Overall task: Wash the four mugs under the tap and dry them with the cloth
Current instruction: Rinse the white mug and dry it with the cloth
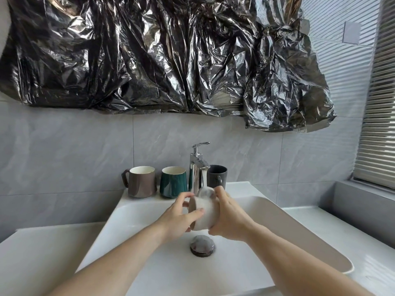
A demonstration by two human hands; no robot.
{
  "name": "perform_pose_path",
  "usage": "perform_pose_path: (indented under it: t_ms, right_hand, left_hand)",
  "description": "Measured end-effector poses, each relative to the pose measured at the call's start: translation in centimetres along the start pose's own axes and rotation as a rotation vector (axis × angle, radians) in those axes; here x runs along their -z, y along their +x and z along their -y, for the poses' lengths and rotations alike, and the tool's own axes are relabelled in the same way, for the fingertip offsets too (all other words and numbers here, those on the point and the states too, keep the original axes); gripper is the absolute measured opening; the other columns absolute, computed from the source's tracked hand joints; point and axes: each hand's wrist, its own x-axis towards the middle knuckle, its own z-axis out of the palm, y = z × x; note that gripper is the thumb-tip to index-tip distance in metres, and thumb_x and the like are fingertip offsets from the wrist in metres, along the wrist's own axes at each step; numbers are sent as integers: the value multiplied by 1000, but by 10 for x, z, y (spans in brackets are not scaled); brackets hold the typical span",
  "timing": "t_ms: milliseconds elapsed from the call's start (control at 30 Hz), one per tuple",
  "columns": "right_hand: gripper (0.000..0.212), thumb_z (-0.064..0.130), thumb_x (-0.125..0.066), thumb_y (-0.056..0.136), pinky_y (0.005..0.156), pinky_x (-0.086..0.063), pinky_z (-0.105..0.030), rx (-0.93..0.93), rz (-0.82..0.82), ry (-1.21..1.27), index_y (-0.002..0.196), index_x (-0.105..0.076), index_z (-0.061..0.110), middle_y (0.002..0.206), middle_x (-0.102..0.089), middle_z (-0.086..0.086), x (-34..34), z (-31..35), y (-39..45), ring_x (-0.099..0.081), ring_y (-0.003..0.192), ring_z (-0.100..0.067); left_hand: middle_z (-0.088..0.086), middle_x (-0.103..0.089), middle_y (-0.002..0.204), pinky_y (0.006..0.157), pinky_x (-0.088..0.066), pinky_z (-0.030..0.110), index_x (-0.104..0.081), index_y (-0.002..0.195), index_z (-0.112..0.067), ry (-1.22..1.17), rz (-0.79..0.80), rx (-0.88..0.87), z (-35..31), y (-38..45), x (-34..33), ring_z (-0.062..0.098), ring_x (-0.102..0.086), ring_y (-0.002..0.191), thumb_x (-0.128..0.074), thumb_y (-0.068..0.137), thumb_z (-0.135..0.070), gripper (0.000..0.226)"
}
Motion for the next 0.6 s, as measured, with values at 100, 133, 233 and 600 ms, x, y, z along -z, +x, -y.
perform_pose_path:
  t_ms: [100,133,233,600]
  right_hand:
    - [72,10,-83,62,75,-49,-31,34,1,-41,110,-32,25,111,-44,6,-1,2,-1,-49,96,-19]
    - [73,11,-84,62,77,-49,-32,40,2,-41,111,-32,26,112,-45,6,-1,3,-1,-50,97,-20]
    - [78,18,-89,59,77,-49,-32,48,-11,-31,115,-36,28,115,-48,6,0,2,1,-53,100,-20]
    - [98,41,-97,48,95,-48,-33,58,-80,59,135,-51,35,113,-51,19,3,7,4,-44,115,-15]
  left_hand:
    - [-9,-53,133,95,-59,42,-42,138,-35,-20,12,33,-1,0,-1,23,-68,112,-67,82,-51,64]
    - [-8,-53,133,95,-59,41,-41,138,-35,-33,19,46,-1,0,-1,24,-68,114,-64,79,-51,66]
    - [-7,-59,133,95,-57,39,-40,140,-37,-75,32,77,-2,0,-1,25,-67,117,-59,78,-48,66]
    - [14,-66,127,67,-63,38,-54,130,-28,-101,-106,168,5,14,-2,31,-69,92,-37,111,-18,28]
